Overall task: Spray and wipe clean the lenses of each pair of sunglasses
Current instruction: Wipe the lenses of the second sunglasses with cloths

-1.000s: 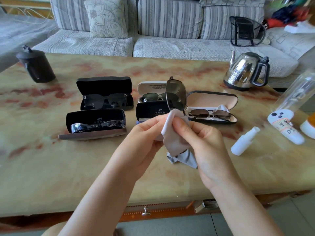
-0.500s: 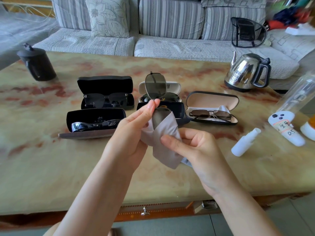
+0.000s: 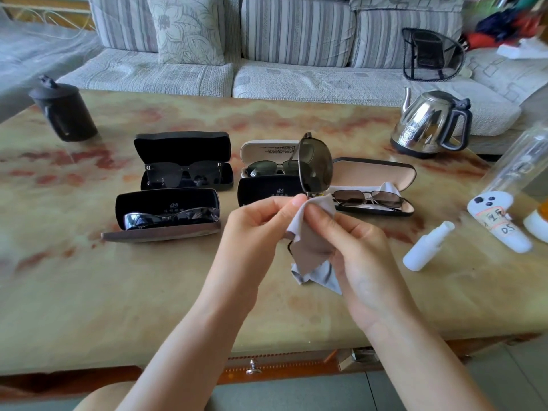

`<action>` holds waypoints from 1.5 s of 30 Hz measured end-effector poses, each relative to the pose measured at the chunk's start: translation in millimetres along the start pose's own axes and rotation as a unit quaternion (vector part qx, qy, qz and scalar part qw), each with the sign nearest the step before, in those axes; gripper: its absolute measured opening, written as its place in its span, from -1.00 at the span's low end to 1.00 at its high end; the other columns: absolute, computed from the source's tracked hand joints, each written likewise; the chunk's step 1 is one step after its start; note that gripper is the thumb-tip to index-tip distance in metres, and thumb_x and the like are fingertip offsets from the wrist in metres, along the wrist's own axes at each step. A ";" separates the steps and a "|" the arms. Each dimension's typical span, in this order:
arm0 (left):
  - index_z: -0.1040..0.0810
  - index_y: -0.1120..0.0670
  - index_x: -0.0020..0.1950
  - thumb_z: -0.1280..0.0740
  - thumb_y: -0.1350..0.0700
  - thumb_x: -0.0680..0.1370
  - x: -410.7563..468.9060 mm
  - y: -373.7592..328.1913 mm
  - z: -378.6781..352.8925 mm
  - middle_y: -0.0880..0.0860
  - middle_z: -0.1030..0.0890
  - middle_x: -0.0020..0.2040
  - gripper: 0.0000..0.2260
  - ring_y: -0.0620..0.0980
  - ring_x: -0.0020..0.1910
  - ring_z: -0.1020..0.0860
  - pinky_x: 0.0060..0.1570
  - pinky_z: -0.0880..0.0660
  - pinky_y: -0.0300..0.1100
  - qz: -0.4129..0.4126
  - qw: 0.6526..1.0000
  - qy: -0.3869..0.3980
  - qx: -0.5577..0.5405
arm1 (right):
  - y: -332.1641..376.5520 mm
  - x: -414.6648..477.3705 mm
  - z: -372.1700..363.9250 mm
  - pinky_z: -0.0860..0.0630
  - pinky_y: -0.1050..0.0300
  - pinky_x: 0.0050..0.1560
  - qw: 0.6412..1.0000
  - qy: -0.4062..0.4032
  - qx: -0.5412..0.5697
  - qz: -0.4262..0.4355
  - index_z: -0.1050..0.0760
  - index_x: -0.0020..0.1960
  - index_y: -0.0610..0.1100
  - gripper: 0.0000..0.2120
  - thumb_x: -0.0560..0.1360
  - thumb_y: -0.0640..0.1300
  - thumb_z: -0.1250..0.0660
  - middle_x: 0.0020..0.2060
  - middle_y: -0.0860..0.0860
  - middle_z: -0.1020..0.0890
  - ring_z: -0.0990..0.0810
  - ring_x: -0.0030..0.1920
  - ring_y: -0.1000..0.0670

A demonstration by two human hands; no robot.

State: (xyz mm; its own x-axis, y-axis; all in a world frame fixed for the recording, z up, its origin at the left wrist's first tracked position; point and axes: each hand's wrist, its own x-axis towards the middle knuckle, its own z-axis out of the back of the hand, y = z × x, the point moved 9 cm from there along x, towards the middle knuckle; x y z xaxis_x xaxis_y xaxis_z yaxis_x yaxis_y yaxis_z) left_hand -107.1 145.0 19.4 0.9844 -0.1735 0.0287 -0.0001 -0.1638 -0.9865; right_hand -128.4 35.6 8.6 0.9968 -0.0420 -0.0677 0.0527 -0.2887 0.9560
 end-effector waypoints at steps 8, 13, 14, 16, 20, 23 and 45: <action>-0.67 0.12 -0.15 -0.31 -0.08 0.44 0.3 -4.0 1.9 -0.01 -0.63 -0.28 -0.71 -0.12 -0.24 -0.55 -0.06 -0.45 -0.26 -0.005 1.000 -0.004 -0.005 | 2.4 -3.3 1.3 -0.34 -0.18 -0.21 1.000 -0.006 -0.018 0.011 -0.61 -0.16 -0.30 -0.61 0.43 0.08 -0.44 -0.27 -0.61 -0.35 -0.34 -0.33 -0.43; -0.69 0.18 -0.06 -0.28 -0.02 0.55 -0.8 1.3 -2.0 0.28 -0.65 -0.10 -0.69 0.00 -0.12 -0.54 0.06 -0.46 -0.04 0.010 1.000 0.003 0.002 | -6.7 0.7 7.8 -0.41 -0.17 -0.17 0.999 -0.022 -0.038 -0.018 -0.70 -0.10 -0.18 -0.66 0.25 0.03 -0.58 -0.11 -0.51 -0.55 -0.48 -0.20 -0.26; -0.69 0.19 -0.04 -0.26 0.01 0.59 -1.2 2.9 -3.4 0.30 -0.66 -0.04 -0.70 0.00 -0.11 -0.55 0.07 -0.46 -0.04 0.017 1.000 0.007 0.004 | -8.1 0.9 10.0 -0.44 -0.16 -0.15 0.999 -0.030 -0.038 -0.021 -0.70 -0.10 -0.18 -0.62 0.20 0.05 -0.56 -0.11 -0.42 -0.61 -0.53 -0.18 -0.23; -0.69 0.19 -0.03 -0.24 0.03 0.61 -1.9 4.9 -5.5 0.27 -0.66 -0.01 -0.70 -0.04 -0.10 -0.57 0.07 -0.47 -0.10 0.031 0.999 0.014 0.000 | -8.9 1.0 11.2 -0.41 -0.17 -0.18 0.998 -0.041 -0.031 -0.020 -0.68 -0.12 -0.22 -0.61 0.21 0.04 -0.58 -0.15 -0.46 -0.59 -0.51 -0.22 -0.23; -0.70 0.17 -0.04 -0.25 -0.04 0.55 -2.2 2.7 -5.9 0.21 -0.69 -0.07 -0.67 -0.07 -0.13 -0.58 0.04 -0.48 -0.15 0.030 0.999 0.032 -0.006 | -3.2 -0.7 12.1 -0.36 -0.17 -0.26 0.998 -0.055 -0.039 -0.004 -0.63 -0.19 -0.31 -0.59 0.23 0.04 -0.57 -0.21 -0.63 -0.40 -0.40 -0.29 -0.29; -0.69 0.13 -0.04 -0.29 -0.09 0.42 -2.7 0.4 -7.4 0.06 -0.70 -0.14 -0.66 -0.11 -0.12 -0.61 0.03 -0.50 -0.22 0.016 0.998 0.052 -0.011 | 2.8 -2.9 10.1 -0.38 -0.19 -0.23 0.998 -0.053 -0.039 0.008 -0.63 -0.21 -0.30 -0.60 0.27 0.06 -0.48 -0.22 -0.66 -0.36 -0.40 -0.25 -0.27; -0.65 -0.01 -0.05 -0.34 -0.01 0.41 5.6 10.4 10.9 0.03 -0.55 -0.07 -0.82 -0.01 0.00 -0.48 0.21 -0.39 -0.15 0.101 0.964 -0.025 -0.244 | -5.8 -5.1 -4.5 -0.43 -0.20 -0.10 0.989 0.074 -0.128 0.016 -0.64 -0.13 -0.26 -0.61 0.46 0.11 -0.43 -0.20 -0.40 -0.58 -0.52 -0.20 -0.21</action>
State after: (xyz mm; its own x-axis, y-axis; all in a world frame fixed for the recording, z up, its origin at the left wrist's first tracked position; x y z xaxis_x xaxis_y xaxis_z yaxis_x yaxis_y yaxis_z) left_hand -99.7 153.0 7.5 0.9628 -0.2052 -0.1758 -0.2637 -0.5710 -0.7775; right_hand -133.5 41.8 4.6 0.9951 0.0982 -0.0109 0.0145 -0.0362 0.9992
